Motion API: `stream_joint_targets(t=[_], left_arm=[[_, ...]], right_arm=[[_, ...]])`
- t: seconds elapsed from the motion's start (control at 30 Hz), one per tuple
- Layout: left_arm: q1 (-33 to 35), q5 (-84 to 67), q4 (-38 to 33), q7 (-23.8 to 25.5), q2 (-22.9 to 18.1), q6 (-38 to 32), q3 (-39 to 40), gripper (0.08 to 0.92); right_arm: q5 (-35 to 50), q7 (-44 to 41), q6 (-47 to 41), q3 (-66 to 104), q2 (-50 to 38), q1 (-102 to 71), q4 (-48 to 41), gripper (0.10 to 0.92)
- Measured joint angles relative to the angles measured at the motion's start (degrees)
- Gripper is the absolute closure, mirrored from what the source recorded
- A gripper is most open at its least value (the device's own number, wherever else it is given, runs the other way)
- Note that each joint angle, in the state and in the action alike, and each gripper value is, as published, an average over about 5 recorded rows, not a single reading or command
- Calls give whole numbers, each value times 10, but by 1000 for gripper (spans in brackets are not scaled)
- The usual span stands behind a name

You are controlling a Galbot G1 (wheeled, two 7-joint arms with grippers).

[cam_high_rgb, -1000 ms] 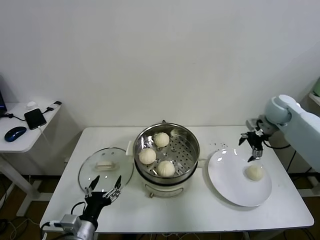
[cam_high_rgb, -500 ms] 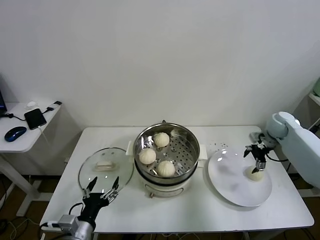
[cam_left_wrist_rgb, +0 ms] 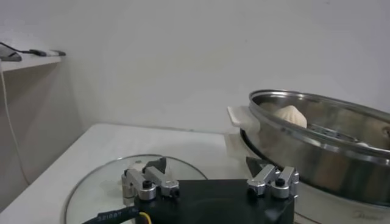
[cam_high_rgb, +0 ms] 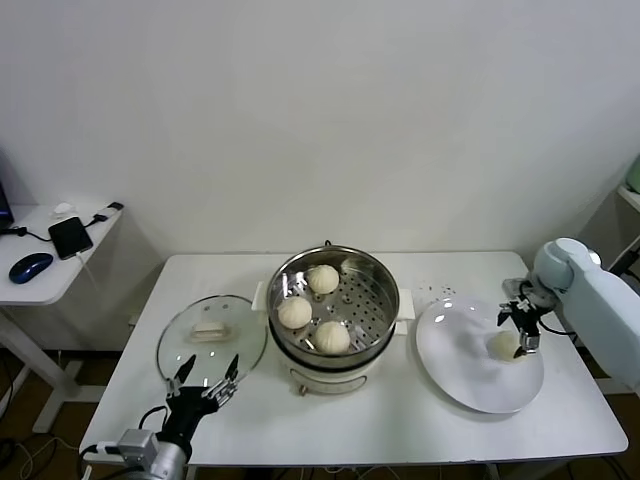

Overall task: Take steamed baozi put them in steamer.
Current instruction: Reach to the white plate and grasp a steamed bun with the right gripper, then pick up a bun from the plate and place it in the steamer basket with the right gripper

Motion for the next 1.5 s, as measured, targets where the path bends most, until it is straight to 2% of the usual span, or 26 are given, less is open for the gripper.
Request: stream_joint_targets(t=[0.77,1.07,1.5], left_arm=[[-1,2,9,0,0,-2,0,177],[-1,2,9,0,0,-2,0,177],[-4,2,6,-1,-1,-3,8,177]], right_arm=[[-34,25,-6,13,17,-18,-11,208],[-36,31,-7,15,18,-18,-13,404],[-6,20,-30,-7,-6,4,18,429]])
